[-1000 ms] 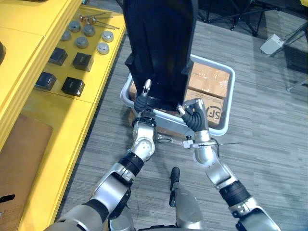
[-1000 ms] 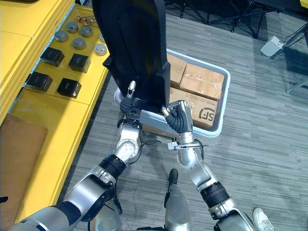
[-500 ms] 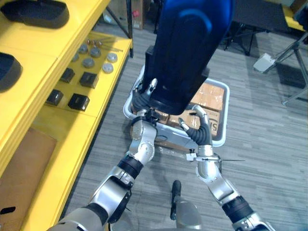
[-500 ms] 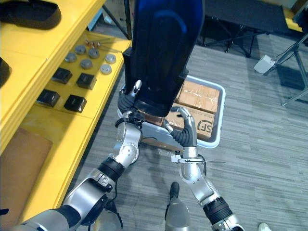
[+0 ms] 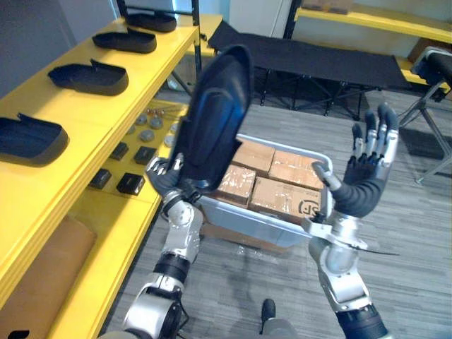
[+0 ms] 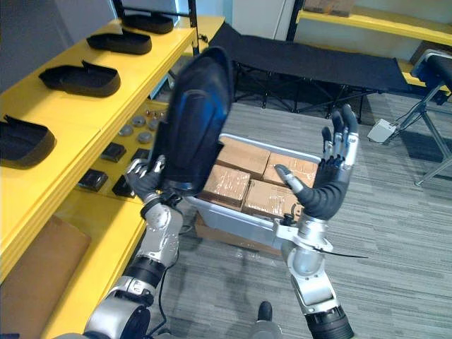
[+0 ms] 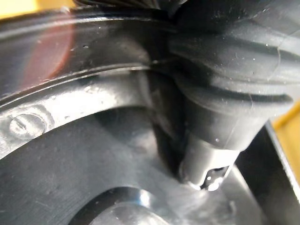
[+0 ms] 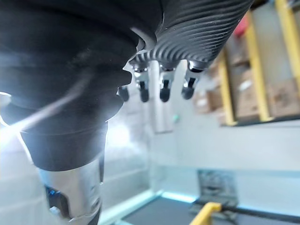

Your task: Walk over and take plastic housings, then place them on the shelf

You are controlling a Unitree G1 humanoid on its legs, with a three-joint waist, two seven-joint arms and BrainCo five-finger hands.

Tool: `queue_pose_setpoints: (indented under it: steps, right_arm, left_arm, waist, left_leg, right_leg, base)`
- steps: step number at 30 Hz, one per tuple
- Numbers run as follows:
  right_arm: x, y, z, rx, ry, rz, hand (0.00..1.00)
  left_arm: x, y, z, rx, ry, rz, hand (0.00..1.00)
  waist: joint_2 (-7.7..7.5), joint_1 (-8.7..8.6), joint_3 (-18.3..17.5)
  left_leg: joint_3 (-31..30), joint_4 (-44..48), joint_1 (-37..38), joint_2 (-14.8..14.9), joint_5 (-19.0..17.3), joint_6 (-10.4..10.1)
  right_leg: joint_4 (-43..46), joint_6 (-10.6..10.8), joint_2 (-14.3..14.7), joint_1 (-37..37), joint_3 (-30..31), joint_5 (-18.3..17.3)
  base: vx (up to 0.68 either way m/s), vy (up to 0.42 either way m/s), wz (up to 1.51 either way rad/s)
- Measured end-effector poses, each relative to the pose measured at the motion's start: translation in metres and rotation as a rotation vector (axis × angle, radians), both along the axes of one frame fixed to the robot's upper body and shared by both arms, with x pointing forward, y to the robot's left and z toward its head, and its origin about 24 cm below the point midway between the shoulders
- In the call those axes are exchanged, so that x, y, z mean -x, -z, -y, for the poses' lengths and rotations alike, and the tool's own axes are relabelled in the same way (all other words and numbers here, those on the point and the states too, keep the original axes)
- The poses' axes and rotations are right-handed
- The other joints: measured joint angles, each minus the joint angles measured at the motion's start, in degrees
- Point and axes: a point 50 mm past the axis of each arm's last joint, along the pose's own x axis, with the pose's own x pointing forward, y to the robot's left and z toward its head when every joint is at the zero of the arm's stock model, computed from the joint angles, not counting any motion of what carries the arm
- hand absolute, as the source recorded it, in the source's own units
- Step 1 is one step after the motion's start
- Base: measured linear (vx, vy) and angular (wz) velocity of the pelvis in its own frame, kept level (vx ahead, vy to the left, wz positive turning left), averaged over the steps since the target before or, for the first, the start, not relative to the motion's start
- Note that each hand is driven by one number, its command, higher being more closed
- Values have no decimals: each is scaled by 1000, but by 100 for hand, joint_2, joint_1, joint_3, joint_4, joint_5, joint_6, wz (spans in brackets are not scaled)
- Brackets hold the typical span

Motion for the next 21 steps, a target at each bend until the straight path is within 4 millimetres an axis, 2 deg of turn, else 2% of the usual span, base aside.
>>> queue_pose_setpoints:
  steps: [2,5,8,11,12,14,21]
  right_arm:
    - [6,12,-1,-6,-8,-66,0]
    - [15,30,-2,-51,-36,-158,0]
    - [14,44,-3,-64,-69,-231,0]
    - [12,60,-6,-55,-106,-317,0]
    - [11,62,-7,-52,-114,-325,0]
    - [4,64,-16,-42,-162,-334,0]
    - [-18,56,-49,-13,-343,-298,0]
  left_arm:
    - [12,2,-11,66,-55,48,100]
    - [46,11,-30,224,-156,128,100]
    - [78,10,-47,269,-193,212,100]
    - [109,3,-58,289,-163,310,100]
    - [115,1,-59,279,-153,323,100]
    - [132,-8,-63,235,-111,373,100]
    - [155,-14,-65,139,-59,390,100]
  waist:
    - [46,0,-27]
    - [128,-1,-137]
    - [135,74,-161]
    - [156,319,-206]
    - [152,357,-209]
    - [165,548,-218]
    - [212,980,-242]
  left_leg:
    - [1,-54,55,-12,21,-1]
    - [-92,-153,75,-25,29,7]
    - [-223,-159,55,-27,37,19]
    - [-495,-140,-48,-102,48,25]
    - [-525,-139,-32,-114,42,34]
    - [-751,-95,-141,-142,28,57]
    - [-1376,42,-362,-181,22,53]
  right_leg:
    - [0,5,-4,22,-3,-27]
    - [0,24,-13,107,-97,-95]
    - [-6,43,-27,198,-237,-126]
    - [-19,95,-110,340,-523,-167]
    - [-26,104,-122,362,-559,-174]
    - [-118,108,-142,484,-793,-176]
    - [-193,115,-136,831,-1444,-247]
  base:
    - [-12,1,2]
    - [-5,5,15]
    - [12,7,23]
    - [25,22,42]
    - [13,25,43]
    - [17,17,42]
    - [9,11,44]
